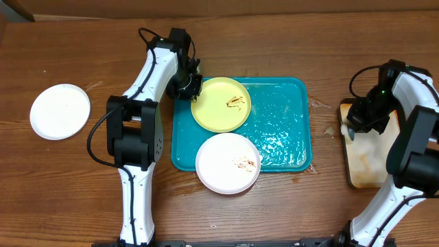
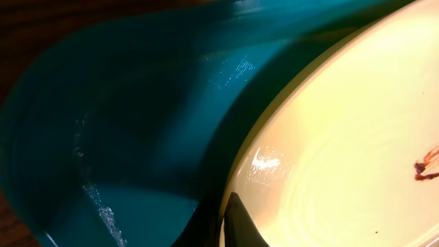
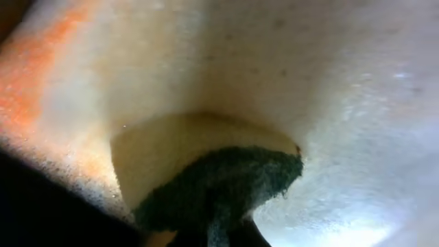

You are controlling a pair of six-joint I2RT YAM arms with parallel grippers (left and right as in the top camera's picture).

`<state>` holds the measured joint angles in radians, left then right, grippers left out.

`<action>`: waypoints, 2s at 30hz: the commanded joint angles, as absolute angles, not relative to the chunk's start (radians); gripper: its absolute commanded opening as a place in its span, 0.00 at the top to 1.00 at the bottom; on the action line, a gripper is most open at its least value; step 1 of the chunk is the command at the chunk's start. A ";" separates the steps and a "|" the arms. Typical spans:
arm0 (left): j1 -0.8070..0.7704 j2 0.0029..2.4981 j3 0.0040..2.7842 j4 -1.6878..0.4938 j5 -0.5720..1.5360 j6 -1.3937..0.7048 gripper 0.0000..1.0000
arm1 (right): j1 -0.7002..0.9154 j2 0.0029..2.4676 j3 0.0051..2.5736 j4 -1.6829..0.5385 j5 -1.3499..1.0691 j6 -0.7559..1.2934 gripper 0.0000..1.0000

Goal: Clean dirty plates on tray and stack at the side
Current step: 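Lift the sponge from the soapy tray and bring it to the yellow plate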

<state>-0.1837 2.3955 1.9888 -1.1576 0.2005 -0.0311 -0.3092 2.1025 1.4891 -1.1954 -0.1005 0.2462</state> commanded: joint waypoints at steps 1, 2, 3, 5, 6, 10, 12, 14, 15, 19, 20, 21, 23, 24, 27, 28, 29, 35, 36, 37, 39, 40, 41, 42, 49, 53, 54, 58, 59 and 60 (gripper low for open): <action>-0.192 2.417 1.961 -1.148 0.178 -0.067 0.96 | -0.323 2.071 1.477 -1.190 0.051 0.341 0.96; -0.191 2.417 1.961 -1.148 0.178 -0.067 0.96 | -0.323 2.071 1.477 -1.190 0.082 0.360 0.96; -0.191 2.417 1.961 -1.148 0.178 -0.067 0.96 | -0.323 2.071 1.477 -1.190 0.112 0.374 0.96; -0.191 2.417 1.961 -1.148 0.178 -0.067 0.96 | -0.323 2.071 1.477 -1.190 0.163 0.403 0.96; -0.191 2.417 1.961 -1.147 0.178 -0.067 0.96 | -0.323 2.071 1.477 -1.190 0.188 0.423 0.96; -0.191 2.417 1.961 -1.148 0.178 -0.067 0.96 | -0.323 2.071 1.477 -1.181 0.254 0.493 0.96; -0.191 2.417 1.961 -1.148 0.178 -0.067 0.96 | -0.323 2.071 1.477 -1.171 0.253 0.495 0.96; -0.191 2.417 1.961 -1.148 0.177 -0.067 0.96 | -0.321 2.072 1.476 -1.161 0.251 0.495 0.96; -0.191 2.417 1.961 -1.148 0.177 -0.067 0.96 | -0.319 2.072 1.476 -1.156 0.240 0.495 0.96; -0.191 2.417 1.961 -1.148 0.178 -0.067 0.96 | -0.319 2.072 1.476 -1.151 0.162 0.473 0.96; -0.191 2.417 1.961 -1.148 0.178 -0.067 0.96 | -0.319 2.072 1.476 -1.144 0.120 0.440 0.96; -0.191 2.417 1.961 -1.148 0.178 -0.067 0.96 | -0.319 2.072 1.476 -1.137 0.067 0.398 0.96; -0.191 2.417 1.961 -1.149 0.178 -0.067 0.96 | -0.319 2.070 1.478 -1.129 0.019 0.360 0.96; -0.191 2.417 1.961 -1.150 0.177 -0.067 0.96 | -0.319 2.067 1.481 -1.126 0.012 0.355 0.96; -0.191 2.417 1.961 -1.152 0.178 -0.067 0.96 | -0.319 2.041 1.489 -1.113 0.014 0.355 0.96; -0.191 2.417 1.961 -1.153 0.178 -0.067 0.96 | -0.319 2.025 1.495 -1.110 0.018 0.361 0.96; -0.191 2.417 1.961 -1.153 0.178 -0.067 0.96 | -0.319 2.009 1.504 -1.111 0.036 0.382 0.96; -0.191 2.417 1.961 -1.154 0.177 -0.063 0.96 | -0.320 1.892 1.567 -1.131 0.123 0.441 0.96; -0.191 2.417 1.961 -1.155 0.177 -0.063 0.96 | -0.320 1.874 1.573 -1.131 0.121 0.440 0.96; -0.191 2.417 1.961 -1.155 0.177 -0.063 0.96 | -0.318 1.861 1.574 -1.129 0.107 0.422 0.96; -0.191 2.417 1.961 -1.155 0.178 -0.064 0.96 | -0.310 1.838 1.574 -1.116 0.041 0.356 0.96; -0.191 2.417 1.961 -1.154 0.178 -0.064 0.96 | -0.302 1.829 1.574 -1.106 -0.013 0.311 0.96; -0.191 2.417 1.961 -1.155 0.177 -0.064 0.96 | -0.294 1.824 1.574 -1.096 -0.088 0.244 0.96; -0.191 2.417 1.961 -1.155 0.178 -0.064 0.96 | -0.282 1.821 1.574 -1.088 -0.197 0.159 0.96; -0.191 2.417 1.961 -1.159 0.178 -0.065 0.96 | -0.131 1.821 1.573 -1.073 -0.568 -0.057 0.96; -0.191 2.417 1.961 -1.167 0.178 -0.067 0.96 | 0.012 1.826 1.572 -1.047 -0.581 -0.063 0.96; -0.191 2.417 1.961 -1.171 0.178 -0.067 0.96 | 0.079 1.831 1.572 -1.025 -0.605 -0.082 0.96; -0.191 2.417 1.961 -1.186 0.178 -0.067 0.96 | 0.219 1.878 1.572 -0.961 -0.591 -0.047 0.96; -0.191 2.417 1.961 -1.190 0.178 -0.067 0.96 | 0.249 1.903 1.572 -0.939 -0.567 0.002 0.96; -0.192 2.417 1.961 -1.201 0.177 -0.067 0.96 | 0.293 1.953 1.572 -0.899 -0.547 0.055 0.96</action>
